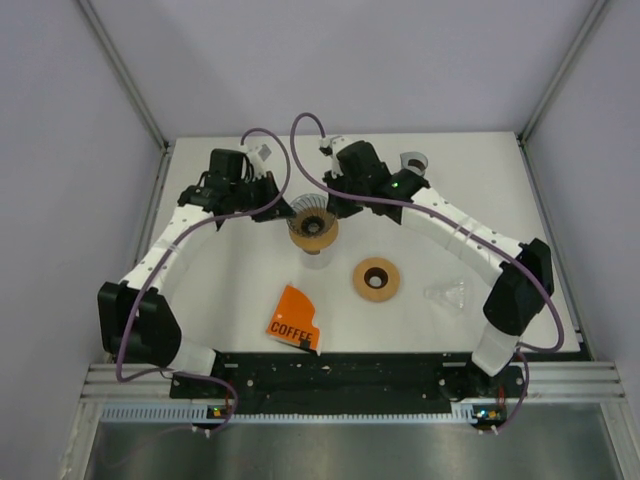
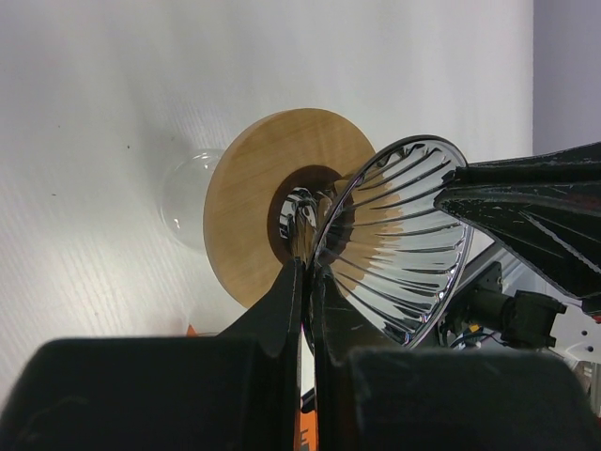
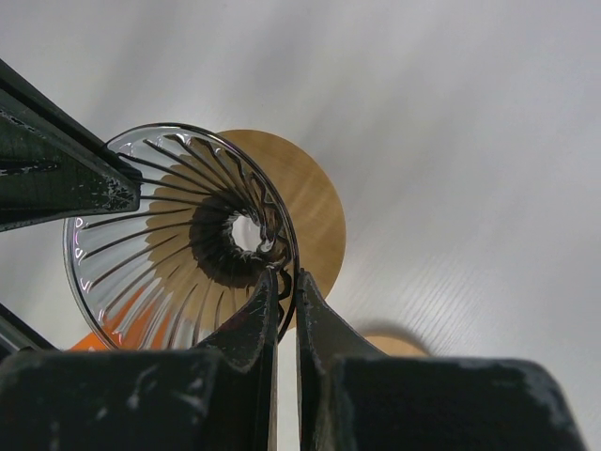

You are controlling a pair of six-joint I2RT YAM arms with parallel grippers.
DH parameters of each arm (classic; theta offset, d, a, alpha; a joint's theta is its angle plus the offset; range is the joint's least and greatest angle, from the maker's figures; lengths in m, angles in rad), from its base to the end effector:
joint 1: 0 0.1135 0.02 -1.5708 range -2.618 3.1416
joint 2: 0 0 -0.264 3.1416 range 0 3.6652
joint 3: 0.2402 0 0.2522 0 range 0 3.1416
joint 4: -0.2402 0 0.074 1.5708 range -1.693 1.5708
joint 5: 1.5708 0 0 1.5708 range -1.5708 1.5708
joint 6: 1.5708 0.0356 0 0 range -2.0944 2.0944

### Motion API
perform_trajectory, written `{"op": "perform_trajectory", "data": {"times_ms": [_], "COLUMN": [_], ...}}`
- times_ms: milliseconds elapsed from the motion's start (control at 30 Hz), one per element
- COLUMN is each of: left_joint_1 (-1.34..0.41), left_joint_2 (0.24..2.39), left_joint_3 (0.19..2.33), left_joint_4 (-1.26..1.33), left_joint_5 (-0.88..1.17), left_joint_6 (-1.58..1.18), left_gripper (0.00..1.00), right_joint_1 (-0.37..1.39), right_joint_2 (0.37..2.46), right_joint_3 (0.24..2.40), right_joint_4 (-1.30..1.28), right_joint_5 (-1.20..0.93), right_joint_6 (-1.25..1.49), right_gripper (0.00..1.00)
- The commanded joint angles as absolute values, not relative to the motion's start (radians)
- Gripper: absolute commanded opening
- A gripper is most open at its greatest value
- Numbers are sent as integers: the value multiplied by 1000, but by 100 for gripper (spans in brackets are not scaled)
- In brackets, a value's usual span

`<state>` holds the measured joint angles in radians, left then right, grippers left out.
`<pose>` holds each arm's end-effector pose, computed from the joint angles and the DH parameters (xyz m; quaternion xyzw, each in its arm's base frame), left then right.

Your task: Place the coffee filter in the dripper

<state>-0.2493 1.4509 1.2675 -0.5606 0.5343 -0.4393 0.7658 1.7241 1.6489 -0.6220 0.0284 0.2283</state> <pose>0.3029 -0.0958 0.3191 0.0218 0.8894 -0.3583 0.2831 0.2841 0.2717 0.3455 -0.2348 0.8751 0.1904 0.3780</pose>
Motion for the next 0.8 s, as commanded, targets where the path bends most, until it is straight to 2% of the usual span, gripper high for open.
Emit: {"op": "perform_trajectory", "data": {"times_ms": [0, 767], "left_joint_1": [-252, -198], "left_joint_2": [1465, 1597], "left_joint_3": [1285, 1293], "left_joint_4": [-515, -586], "left_joint_5": [626, 638], "left_joint_6": [-426, -350], "left_gripper": [0, 0], "right_joint_1": [753, 680], "right_joint_2": [1759, 1940], "right_joint_3": [1626, 1516], "right_joint_4": [-634, -629], "right_joint_5": [43, -71], "right_joint_6": [184, 183], "right_gripper": [0, 0]}}
